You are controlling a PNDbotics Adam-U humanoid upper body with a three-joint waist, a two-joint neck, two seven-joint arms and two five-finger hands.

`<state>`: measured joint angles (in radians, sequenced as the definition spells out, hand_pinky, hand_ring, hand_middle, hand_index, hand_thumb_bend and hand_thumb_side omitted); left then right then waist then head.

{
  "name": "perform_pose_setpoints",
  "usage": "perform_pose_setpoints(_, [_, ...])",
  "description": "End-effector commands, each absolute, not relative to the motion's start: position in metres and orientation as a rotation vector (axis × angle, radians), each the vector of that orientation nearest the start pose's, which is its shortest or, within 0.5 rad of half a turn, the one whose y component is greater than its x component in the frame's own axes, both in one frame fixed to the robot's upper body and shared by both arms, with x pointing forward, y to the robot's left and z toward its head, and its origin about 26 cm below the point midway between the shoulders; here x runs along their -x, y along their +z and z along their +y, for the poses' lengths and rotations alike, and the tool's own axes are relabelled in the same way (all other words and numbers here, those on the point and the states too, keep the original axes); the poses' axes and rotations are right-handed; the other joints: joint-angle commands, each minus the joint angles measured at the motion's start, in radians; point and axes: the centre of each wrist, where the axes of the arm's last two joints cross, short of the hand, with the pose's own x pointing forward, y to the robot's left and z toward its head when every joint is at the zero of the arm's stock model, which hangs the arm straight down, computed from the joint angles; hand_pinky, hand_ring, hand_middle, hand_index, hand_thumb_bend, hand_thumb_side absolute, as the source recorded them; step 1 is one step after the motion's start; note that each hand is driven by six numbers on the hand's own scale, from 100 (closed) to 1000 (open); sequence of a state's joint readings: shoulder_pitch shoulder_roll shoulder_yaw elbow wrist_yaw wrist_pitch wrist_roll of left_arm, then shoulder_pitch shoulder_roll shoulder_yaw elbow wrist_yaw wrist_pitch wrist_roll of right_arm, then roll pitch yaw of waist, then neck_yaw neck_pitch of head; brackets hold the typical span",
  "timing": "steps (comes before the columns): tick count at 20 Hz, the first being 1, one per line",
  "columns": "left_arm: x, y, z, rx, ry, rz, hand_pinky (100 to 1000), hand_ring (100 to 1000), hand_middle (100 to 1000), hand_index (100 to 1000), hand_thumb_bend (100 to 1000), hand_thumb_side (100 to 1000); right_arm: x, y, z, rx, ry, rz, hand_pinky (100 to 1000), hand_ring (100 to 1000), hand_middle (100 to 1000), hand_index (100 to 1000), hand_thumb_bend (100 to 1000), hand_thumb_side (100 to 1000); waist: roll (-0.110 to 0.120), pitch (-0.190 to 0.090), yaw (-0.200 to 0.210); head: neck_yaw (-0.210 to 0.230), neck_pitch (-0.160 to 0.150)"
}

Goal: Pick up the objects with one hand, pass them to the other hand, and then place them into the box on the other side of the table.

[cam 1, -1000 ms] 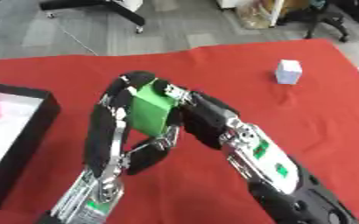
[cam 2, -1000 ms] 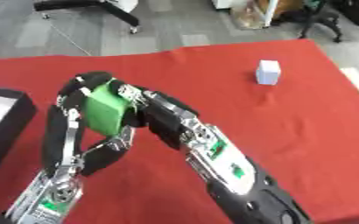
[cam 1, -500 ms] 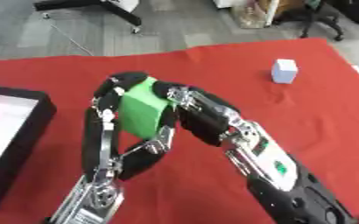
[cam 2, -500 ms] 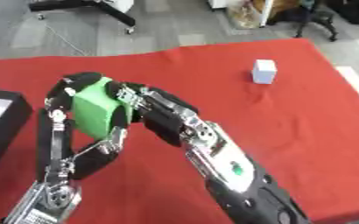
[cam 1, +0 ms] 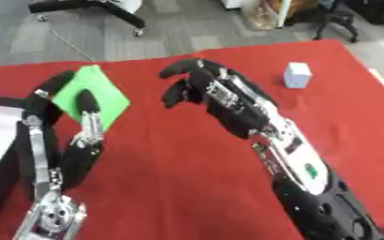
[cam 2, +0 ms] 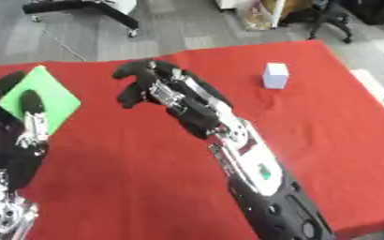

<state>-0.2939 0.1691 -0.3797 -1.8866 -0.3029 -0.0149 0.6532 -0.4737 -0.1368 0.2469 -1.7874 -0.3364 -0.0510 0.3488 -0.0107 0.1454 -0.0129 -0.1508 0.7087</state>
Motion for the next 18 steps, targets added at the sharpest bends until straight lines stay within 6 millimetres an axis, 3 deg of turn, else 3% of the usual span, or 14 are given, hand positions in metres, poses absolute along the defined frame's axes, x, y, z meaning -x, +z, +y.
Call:
perform_pose_setpoints(1, [-0.289,0.152,0.156,-0.368,0.063,-2.325,474,387,424,708,100,579,-0.339,0.183,-0.163,-0.713,0.589,-2.182,672,662,768,777,100,621,-0.010,0.003,-0.002,-0.001,-0.014])
perform_pose_setpoints(10, [-0.284,0.161,0.166,-0.401,0.106,-2.340,475,387,424,706,100,579,-0.348,0.170,-0.172,-0.640,0.480,-2.188,674,663,768,778,100,634,-0.008,0.003,-0.003,-0.002,-0.014])
perform_pose_setpoints(14, [-0.284,0.162,0.183,-0.501,0.102,-2.355,482,394,430,707,100,598,-0.352,0.164,-0.180,-0.580,0.441,-2.183,674,660,768,777,100,633,-0.003,0.001,-0.003,0.003,-0.017])
perform_pose_setpoints(18, [-0.286,0.161,0.219,-0.752,0.009,-2.289,496,406,441,707,100,666,-0.357,0.153,-0.194,-0.432,0.399,-2.181,675,658,768,777,100,629,0.008,-0.005,-0.001,0.077,-0.013])
